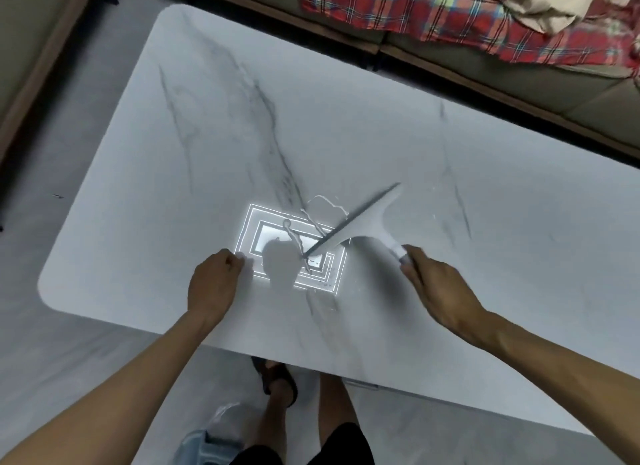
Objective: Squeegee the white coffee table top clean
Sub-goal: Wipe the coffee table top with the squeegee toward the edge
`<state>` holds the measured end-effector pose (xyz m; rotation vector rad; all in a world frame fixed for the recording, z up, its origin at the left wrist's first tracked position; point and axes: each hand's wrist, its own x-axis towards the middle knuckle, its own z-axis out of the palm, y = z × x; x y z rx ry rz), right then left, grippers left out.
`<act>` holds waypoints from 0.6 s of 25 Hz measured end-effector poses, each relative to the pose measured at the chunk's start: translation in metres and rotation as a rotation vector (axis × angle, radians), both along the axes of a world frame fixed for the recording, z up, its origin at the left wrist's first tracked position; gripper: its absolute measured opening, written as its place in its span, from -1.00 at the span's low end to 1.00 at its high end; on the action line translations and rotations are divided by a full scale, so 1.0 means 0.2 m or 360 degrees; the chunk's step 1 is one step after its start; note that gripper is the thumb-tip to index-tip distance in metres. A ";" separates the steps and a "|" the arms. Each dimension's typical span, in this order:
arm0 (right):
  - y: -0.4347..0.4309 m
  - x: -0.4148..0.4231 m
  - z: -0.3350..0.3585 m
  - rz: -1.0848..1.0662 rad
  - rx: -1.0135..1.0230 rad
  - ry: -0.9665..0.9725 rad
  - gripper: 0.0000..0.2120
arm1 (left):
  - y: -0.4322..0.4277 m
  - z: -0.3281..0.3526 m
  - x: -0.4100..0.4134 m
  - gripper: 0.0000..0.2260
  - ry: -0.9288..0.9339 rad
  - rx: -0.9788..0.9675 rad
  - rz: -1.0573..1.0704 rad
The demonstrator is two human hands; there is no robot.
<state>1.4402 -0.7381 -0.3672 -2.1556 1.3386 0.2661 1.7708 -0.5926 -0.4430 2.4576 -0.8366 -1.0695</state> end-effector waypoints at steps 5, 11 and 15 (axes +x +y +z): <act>0.24 0.52 -0.19 0.1195 0.0147 -0.0094 -0.66 | 0.21 -0.07 0.14 -0.81 -0.0120 0.0023 0.0302; 0.34 0.94 -0.36 0.1603 0.0078 0.0084 -0.60 | 0.29 -0.12 0.23 -0.90 -0.0106 0.0070 0.0425; 0.06 0.81 -0.35 0.1271 0.0035 0.0203 -0.59 | 0.21 -0.13 0.14 -0.98 0.0016 0.0032 0.0192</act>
